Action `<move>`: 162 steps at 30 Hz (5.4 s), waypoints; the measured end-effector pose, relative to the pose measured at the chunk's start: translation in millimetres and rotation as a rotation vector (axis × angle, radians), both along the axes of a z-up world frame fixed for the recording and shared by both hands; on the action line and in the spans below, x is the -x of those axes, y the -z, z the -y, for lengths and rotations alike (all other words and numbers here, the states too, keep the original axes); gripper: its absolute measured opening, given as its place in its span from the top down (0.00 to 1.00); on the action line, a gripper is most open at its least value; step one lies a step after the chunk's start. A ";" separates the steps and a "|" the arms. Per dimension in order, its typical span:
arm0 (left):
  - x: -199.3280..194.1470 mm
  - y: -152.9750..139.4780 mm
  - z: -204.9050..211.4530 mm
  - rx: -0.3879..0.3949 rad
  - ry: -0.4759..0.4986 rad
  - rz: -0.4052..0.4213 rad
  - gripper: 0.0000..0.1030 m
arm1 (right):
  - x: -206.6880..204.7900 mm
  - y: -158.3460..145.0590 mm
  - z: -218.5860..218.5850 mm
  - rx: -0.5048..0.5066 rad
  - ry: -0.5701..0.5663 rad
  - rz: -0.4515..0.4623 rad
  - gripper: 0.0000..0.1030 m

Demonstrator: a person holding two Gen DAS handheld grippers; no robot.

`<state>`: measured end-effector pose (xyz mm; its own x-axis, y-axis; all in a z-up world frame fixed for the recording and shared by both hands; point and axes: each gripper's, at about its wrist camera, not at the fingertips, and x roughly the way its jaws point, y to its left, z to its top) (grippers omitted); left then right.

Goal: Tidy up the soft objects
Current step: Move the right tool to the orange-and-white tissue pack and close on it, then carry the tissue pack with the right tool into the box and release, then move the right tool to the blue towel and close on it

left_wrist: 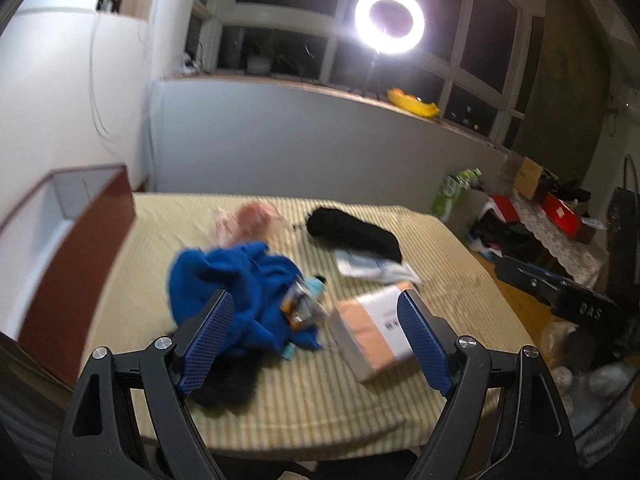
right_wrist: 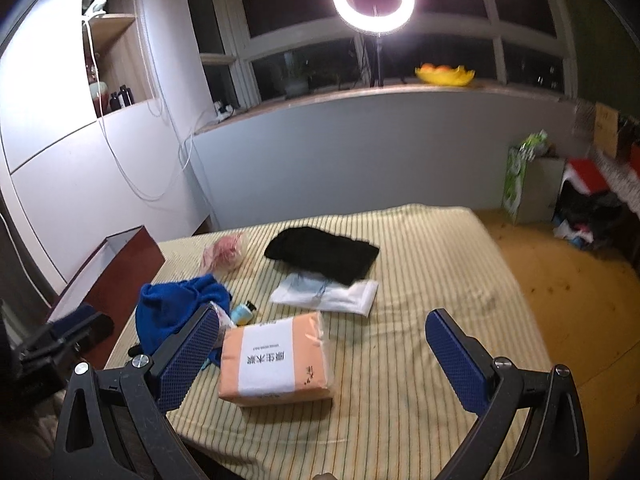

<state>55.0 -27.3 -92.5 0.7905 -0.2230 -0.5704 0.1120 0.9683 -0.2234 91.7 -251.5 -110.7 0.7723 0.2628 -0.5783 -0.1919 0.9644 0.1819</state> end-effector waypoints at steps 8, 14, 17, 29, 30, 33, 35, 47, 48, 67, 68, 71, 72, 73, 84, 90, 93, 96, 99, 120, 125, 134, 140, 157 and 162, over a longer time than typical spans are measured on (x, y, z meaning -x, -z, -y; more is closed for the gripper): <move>-17.6 35.4 23.3 0.100 0.108 -0.147 0.20 | -28.7 28.8 2.8 -0.065 -0.112 -0.158 0.10; -28.8 55.6 36.0 0.152 0.158 -0.240 0.27 | -47.8 48.8 -1.3 -0.095 -0.176 -0.267 0.17; -33.9 62.3 38.8 0.170 0.174 -0.271 0.30 | -57.1 58.7 -3.3 -0.117 -0.208 -0.328 0.26; -49.2 83.3 43.7 0.222 0.202 -0.347 0.43 | -77.5 84.8 -2.1 -0.188 -0.248 -0.471 0.44; -49.7 84.4 43.4 0.223 0.201 -0.350 0.44 | -78.1 86.1 -3.6 -0.185 -0.253 -0.476 0.45; -52.0 87.2 43.3 0.228 0.201 -0.356 0.46 | -78.7 88.8 -7.3 -0.178 -0.263 -0.487 0.47; -53.0 88.3 43.5 0.231 0.204 -0.358 0.46 | -78.9 90.3 -8.5 -0.173 -0.268 -0.493 0.49; -57.2 85.8 47.2 0.223 0.215 -0.338 0.51 | -79.8 92.4 -8.0 -0.147 -0.273 -0.499 0.58; -56.4 84.6 46.5 0.223 0.215 -0.335 0.51 | -79.3 91.3 -8.1 -0.146 -0.270 -0.497 0.59; -26.7 22.5 -24.3 0.212 0.099 -0.137 0.51 | -62.2 23.7 -72.4 -0.110 -0.382 -0.366 0.60; -24.7 19.5 -29.5 0.210 0.089 -0.127 0.51 | -62.5 20.5 -78.7 -0.110 -0.393 -0.360 0.60; -18.0 8.3 -50.9 0.200 0.044 -0.089 0.51 | -63.8 9.1 -102.7 -0.112 -0.433 -0.339 0.60; -15.5 3.9 -60.6 0.196 0.025 -0.074 0.51 | -64.5 4.6 -112.9 -0.113 -0.450 -0.331 0.60; -12.6 0.7 -68.7 0.193 0.008 -0.062 0.51 | -64.2 1.2 -123.0 -0.111 -0.463 -0.324 0.60; 18.0 -17.9 -158.1 0.155 -0.170 0.016 0.51 | -65.5 -28.2 -242.5 -0.083 -0.648 -0.265 0.60; 26.2 -15.1 -205.5 0.133 -0.271 0.017 0.51 | -70.0 -29.6 -310.7 -0.056 -0.734 -0.273 0.60; 19.5 -14.7 -226.3 0.113 -0.312 0.002 0.51 | -72.0 -25.3 -344.2 -0.034 -0.768 -0.277 0.60; 15.6 -6.3 -249.2 0.104 -0.360 -0.021 0.51 | -72.9 -17.6 -376.5 -0.004 -0.801 -0.280 0.60; 11.5 0.7 -265.0 0.097 -0.392 -0.044 0.51 | -77.9 -7.5 -402.5 0.007 -0.818 -0.306 0.60; 8.9 17.6 -282.0 0.050 -0.462 -0.100 0.51 | -93.7 13.8 -425.8 0.102 -0.796 -0.310 0.45; 8.1 15.5 -277.4 0.059 -0.454 -0.095 0.50 | -97.0 2.6 -401.5 0.099 -0.777 -0.295 0.44; 7.2 4.8 -248.0 0.073 -0.385 -0.064 0.45 | -105.3 -20.4 -316.4 0.020 -0.694 -0.281 0.40; 6.9 1.4 -217.2 0.092 -0.312 -0.054 0.40 | -104.4 -23.6 -248.4 -0.006 -0.622 -0.282 0.39; -28.0 34.2 -128.7 0.125 -0.113 -0.155 0.39 | -118.0 12.8 -154.8 -0.088 -0.538 -0.391 0.38; -38.6 45.2 -112.3 0.122 -0.085 -0.184 0.39 | -136.0 32.4 -160.8 -0.099 -0.560 -0.444 0.38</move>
